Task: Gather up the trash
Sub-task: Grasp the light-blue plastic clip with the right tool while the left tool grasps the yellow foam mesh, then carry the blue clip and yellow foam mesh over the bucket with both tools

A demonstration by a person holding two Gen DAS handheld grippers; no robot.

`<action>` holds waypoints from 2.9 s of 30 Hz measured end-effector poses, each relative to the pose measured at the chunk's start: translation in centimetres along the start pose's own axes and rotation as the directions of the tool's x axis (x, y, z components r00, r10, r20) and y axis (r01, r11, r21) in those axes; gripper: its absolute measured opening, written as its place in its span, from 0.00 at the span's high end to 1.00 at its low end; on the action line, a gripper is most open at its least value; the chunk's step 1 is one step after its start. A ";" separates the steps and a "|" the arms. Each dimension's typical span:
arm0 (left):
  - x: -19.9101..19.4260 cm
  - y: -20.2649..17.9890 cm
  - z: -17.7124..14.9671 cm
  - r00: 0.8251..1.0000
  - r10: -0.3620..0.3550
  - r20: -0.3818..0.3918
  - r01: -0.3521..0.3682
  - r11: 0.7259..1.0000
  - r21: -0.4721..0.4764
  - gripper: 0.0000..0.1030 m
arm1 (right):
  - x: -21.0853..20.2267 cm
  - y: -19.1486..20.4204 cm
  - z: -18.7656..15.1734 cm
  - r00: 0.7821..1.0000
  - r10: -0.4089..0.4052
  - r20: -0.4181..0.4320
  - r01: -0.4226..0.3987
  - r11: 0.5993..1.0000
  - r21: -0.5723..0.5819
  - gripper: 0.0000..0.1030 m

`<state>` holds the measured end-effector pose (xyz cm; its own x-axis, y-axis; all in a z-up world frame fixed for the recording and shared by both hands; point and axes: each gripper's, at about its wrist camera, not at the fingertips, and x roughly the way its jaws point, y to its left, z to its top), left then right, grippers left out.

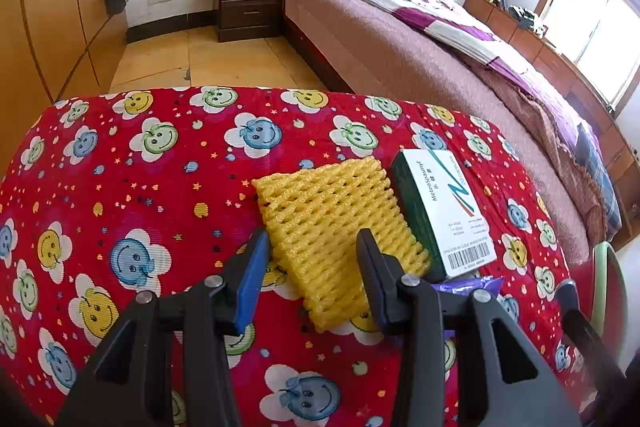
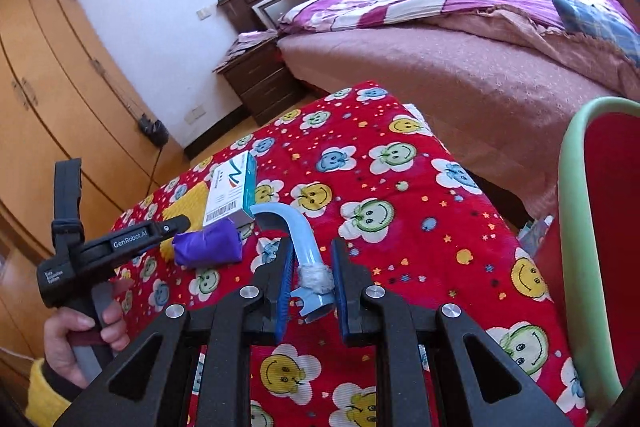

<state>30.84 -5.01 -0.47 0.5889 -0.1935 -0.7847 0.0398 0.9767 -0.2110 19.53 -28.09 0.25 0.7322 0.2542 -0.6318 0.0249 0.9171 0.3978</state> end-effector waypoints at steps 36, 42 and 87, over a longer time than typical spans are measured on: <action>-16.0 0.7 -7.7 0.961 -0.168 0.219 0.176 0.984 -0.018 0.89 | -9.2 0.3 -2.7 0.997 0.031 0.077 -0.034 0.999 0.032 0.82; -17.4 -0.8 -9.9 0.955 -0.218 0.202 0.223 0.975 -0.004 0.89 | -12.6 -1.0 -4.3 0.994 -0.008 0.106 0.001 0.998 0.063 0.82; -11.6 -29.8 -13.9 0.885 -0.453 -0.110 0.454 0.783 0.425 0.89 | -21.0 -18.1 -7.0 0.929 -0.287 0.234 0.199 0.920 0.338 0.82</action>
<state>11.58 -33.14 6.84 0.4142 -0.6240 -0.6626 0.6416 0.7165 -0.2736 -1.06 -47.91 1.61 0.8322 -0.0990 -0.5456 0.3986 0.7907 0.4646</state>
